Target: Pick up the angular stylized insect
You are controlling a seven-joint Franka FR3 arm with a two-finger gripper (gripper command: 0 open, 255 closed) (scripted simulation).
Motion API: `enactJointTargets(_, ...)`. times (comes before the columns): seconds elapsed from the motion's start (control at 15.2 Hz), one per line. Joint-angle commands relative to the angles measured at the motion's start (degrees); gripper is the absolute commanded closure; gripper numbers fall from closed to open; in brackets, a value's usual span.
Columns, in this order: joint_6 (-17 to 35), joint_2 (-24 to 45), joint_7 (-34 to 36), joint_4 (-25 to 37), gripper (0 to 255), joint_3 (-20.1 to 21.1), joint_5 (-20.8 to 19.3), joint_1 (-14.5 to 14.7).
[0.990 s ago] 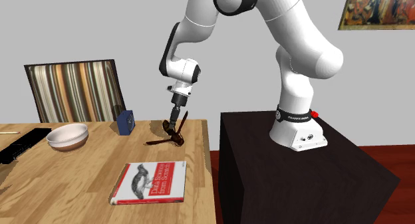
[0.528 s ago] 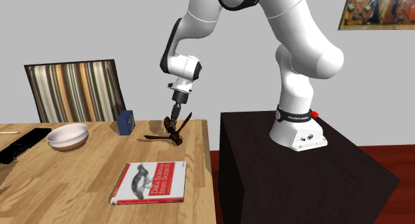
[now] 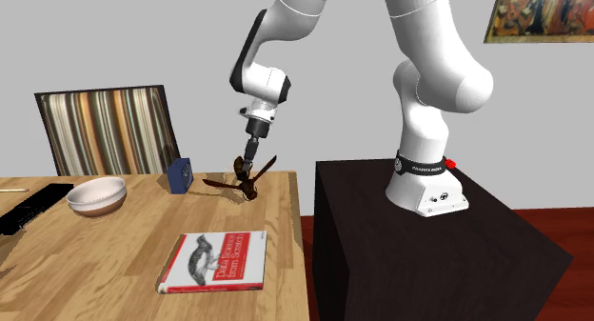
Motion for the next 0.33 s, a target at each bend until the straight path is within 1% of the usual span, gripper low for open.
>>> enactJointTargets(0.0,0.02,-1.53,1.30,-0.35,255,-0.85,-1.52,0.67)
enactJointTargets(0.13,0.09,-3.15,2.56,-0.80,255,-1.72,-3.06,1.38)
enactJointTargets(0.26,0.10,-3.27,2.66,-0.84,255,-1.79,-3.18,1.44)
